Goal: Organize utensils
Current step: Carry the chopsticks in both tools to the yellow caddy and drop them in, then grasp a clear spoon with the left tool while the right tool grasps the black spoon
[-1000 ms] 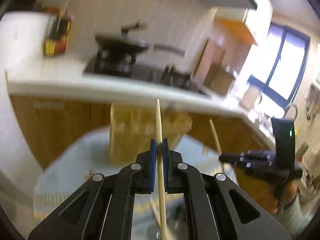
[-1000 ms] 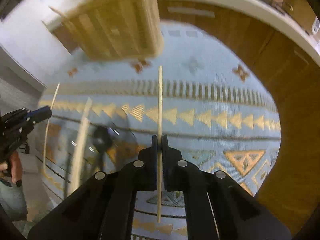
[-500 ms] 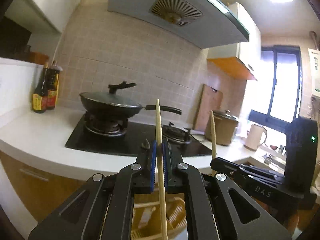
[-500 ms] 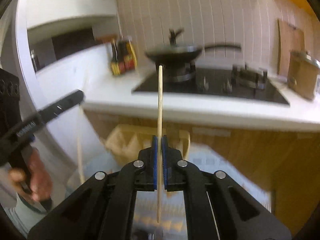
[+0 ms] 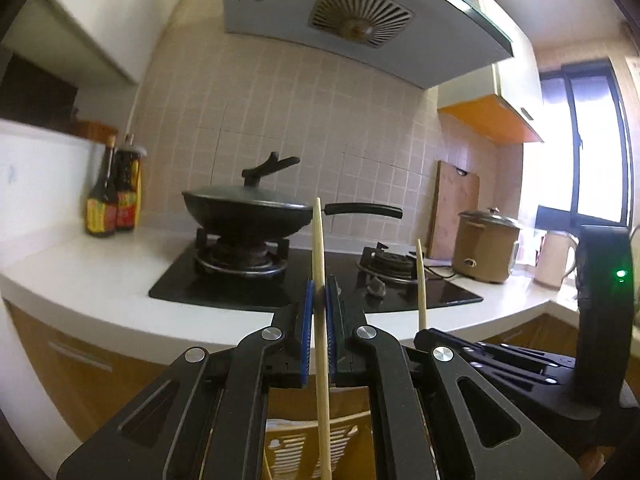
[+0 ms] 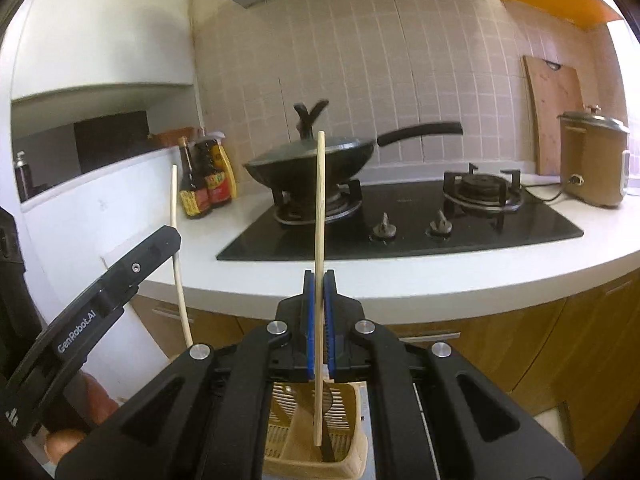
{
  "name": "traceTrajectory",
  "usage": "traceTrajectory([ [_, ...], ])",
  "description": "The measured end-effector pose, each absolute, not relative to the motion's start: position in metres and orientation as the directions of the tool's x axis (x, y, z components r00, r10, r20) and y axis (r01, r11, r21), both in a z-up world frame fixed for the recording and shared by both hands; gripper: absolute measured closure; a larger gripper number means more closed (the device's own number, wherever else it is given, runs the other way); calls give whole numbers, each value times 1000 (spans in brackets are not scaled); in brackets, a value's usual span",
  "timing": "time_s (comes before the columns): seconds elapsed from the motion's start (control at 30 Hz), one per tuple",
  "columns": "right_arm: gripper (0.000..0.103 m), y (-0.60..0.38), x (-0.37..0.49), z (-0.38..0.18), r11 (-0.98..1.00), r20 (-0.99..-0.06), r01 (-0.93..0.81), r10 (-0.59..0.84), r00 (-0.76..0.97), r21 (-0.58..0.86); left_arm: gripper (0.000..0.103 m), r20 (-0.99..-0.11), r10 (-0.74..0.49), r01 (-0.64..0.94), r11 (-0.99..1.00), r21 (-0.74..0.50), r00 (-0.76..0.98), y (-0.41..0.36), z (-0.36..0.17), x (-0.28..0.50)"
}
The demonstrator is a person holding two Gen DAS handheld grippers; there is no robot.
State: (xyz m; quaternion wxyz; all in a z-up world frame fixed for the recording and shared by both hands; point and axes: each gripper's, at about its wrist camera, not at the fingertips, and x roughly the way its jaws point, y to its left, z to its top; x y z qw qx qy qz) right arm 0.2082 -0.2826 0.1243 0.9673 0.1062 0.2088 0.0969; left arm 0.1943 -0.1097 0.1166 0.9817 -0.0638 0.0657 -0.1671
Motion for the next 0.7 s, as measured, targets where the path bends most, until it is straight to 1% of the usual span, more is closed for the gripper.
traceTrajectory([
  [0.1,100,-282,221,111,958,-396,-137,231,889,252,98,-125,-341,324,936,-136,932,-109,115,191],
  [0.17,100,-282,220,104,956,-400,-137,236,886,260,92,-145,-353,333,932,-146,924,-106,114,191],
  [0.27,99,-281,220,98,954,-412,-141,243,878,263,75,-177,-392,363,915,-175,903,-98,116,187],
  [0.3,99,-281,220,96,952,-417,-147,253,873,270,67,-190,-409,377,908,-184,893,-96,116,185],
  [0.47,97,-283,218,94,937,-445,-162,293,846,309,62,-207,-452,410,886,-218,867,-84,120,167],
  [0.5,94,-284,219,96,936,-447,-161,295,844,312,58,-206,-464,418,879,-230,862,-80,122,162],
  [0.57,88,-285,211,97,937,-446,-156,290,847,312,57,-203,-471,422,874,-241,859,-75,126,154],
  [0.7,53,-284,187,102,940,-440,-149,279,853,306,56,-193,-504,441,849,-291,842,-62,138,134],
])
